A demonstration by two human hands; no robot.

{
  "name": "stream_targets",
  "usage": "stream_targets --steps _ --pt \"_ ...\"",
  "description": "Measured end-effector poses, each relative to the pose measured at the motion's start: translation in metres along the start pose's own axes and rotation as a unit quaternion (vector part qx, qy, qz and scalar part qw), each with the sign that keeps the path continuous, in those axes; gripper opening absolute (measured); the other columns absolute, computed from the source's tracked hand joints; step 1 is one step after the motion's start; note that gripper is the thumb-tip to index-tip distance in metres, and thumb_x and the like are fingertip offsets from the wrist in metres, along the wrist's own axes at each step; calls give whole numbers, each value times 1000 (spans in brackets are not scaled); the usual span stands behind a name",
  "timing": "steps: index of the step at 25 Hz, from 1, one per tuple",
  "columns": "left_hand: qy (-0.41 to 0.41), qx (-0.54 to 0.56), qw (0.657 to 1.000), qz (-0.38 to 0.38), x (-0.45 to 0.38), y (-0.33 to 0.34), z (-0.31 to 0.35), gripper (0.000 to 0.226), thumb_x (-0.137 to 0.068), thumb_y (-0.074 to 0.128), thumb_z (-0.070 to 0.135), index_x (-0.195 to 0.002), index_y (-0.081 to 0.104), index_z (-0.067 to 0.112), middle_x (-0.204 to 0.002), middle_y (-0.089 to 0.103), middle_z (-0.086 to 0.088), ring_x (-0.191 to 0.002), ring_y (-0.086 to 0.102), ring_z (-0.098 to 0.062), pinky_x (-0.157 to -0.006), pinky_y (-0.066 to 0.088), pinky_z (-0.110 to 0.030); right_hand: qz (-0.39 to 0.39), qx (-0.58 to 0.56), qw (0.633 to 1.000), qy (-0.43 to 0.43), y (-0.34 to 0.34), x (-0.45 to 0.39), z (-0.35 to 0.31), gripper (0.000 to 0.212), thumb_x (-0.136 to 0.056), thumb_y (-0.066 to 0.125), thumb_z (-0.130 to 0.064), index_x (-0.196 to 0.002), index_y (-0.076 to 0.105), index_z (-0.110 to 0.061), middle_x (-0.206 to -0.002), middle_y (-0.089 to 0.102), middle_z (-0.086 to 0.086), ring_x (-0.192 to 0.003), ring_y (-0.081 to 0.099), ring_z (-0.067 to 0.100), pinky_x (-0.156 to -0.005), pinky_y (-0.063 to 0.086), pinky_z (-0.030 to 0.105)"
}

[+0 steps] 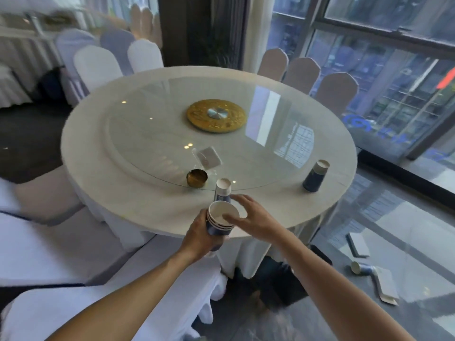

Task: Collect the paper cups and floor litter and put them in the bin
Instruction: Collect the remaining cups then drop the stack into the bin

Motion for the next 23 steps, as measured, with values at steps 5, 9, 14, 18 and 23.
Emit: stream_targets --steps 5,9,14,18,23 --pt "-39 12 997 73 -24 -32 -15 88 -65 94 24 -138 47 23 -134 60 2 -121 59 -19 -95 50 -31 22 87 996 -24 -15 -61 1 70 -96 62 -49 -158 35 -30 -166 30 6 -151 27 29 -120 29 44" --pt "-75 27 990 118 -78 -47 -47 89 -63 92 21 -139 47 23 -133 61 -1 -116 62 -21 -85 53 -25 -16 210 977 -23 5 -133 10 81 -97 64 -33 -163 17 -31 -173 2 10 -157 8 38 -122 21 53" --pt "-99 58 987 114 -124 -53 -63 82 -67 92 9 -137 49 16 -127 65 -5 -96 64 -19 -56 46 -4 -94 318 943 -24 33 -189 28 99 -90 73 -28 -164 8 -34 -171 -17 11 -157 -7 41 -124 14 61" --pt "-122 67 984 113 -151 -58 -76 89 -63 95 17 -139 49 17 -132 64 -3 -117 62 -24 -85 50 -25 -120 339 933 -8 52 -214 50 97 -90 71 -27 -164 7 -34 -171 -17 11 -157 -11 40 -123 6 64" --pt "-132 57 985 98 -167 -57 -92 90 -61 96 24 -137 49 19 -132 64 -3 -119 62 -25 -94 54 -38 -198 296 934 -24 82 -226 71 88 -92 69 -18 -162 17 -33 -173 -7 -1 -156 3 38 -119 26 66"
Point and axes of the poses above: each hand's wrist, its own x-axis away from the middle knuckle, its own y-axis out of the palm, z = x × y, the point moved 6 cm from there along -x, towards the middle knuckle
